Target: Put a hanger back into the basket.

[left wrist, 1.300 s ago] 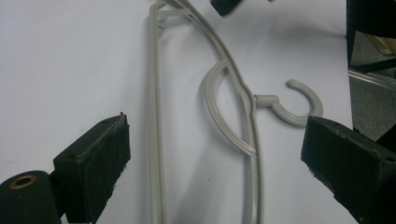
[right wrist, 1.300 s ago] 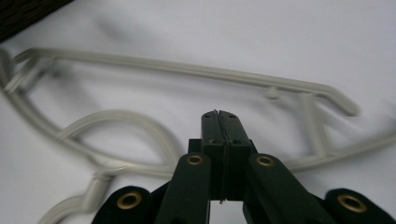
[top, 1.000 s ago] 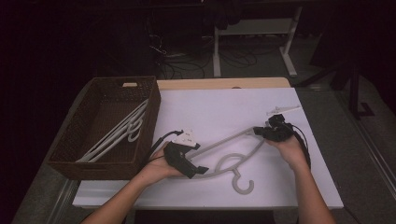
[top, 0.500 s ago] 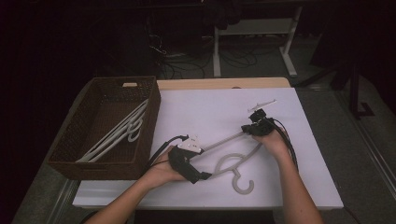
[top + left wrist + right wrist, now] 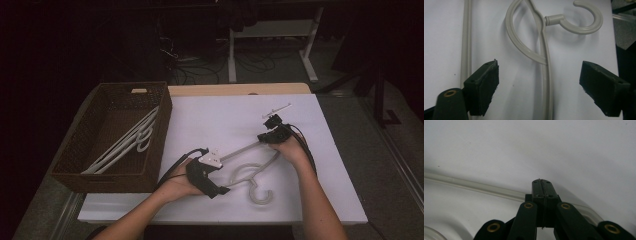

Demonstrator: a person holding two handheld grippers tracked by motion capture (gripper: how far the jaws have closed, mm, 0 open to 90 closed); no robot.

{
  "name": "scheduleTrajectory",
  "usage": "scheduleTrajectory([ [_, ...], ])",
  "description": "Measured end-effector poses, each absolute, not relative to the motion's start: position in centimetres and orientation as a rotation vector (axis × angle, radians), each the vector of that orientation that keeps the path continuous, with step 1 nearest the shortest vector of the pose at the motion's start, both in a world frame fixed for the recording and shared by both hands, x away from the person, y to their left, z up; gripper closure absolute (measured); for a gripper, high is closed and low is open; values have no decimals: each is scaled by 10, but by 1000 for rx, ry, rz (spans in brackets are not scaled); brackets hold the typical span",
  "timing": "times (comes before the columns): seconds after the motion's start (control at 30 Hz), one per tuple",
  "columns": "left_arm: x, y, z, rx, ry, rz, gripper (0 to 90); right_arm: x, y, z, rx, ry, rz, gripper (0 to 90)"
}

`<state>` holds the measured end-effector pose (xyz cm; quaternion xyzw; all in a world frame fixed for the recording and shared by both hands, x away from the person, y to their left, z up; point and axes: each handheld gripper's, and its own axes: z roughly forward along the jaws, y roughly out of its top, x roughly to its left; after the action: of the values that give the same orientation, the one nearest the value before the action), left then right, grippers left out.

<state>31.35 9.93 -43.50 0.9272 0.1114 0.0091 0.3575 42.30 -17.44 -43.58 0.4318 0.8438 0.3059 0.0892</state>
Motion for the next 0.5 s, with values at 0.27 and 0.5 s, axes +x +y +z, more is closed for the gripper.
scheduleTrajectory([
  [0.27, 312, 90, -441, 2452, 239, 2, 359, 425, -173, -436, 1283, 2520, 892, 891],
  [0.5, 310, 84, -444, 2489, 222, 1, 515, 425, -173, -436, 1282, 2521, 894, 891],
])
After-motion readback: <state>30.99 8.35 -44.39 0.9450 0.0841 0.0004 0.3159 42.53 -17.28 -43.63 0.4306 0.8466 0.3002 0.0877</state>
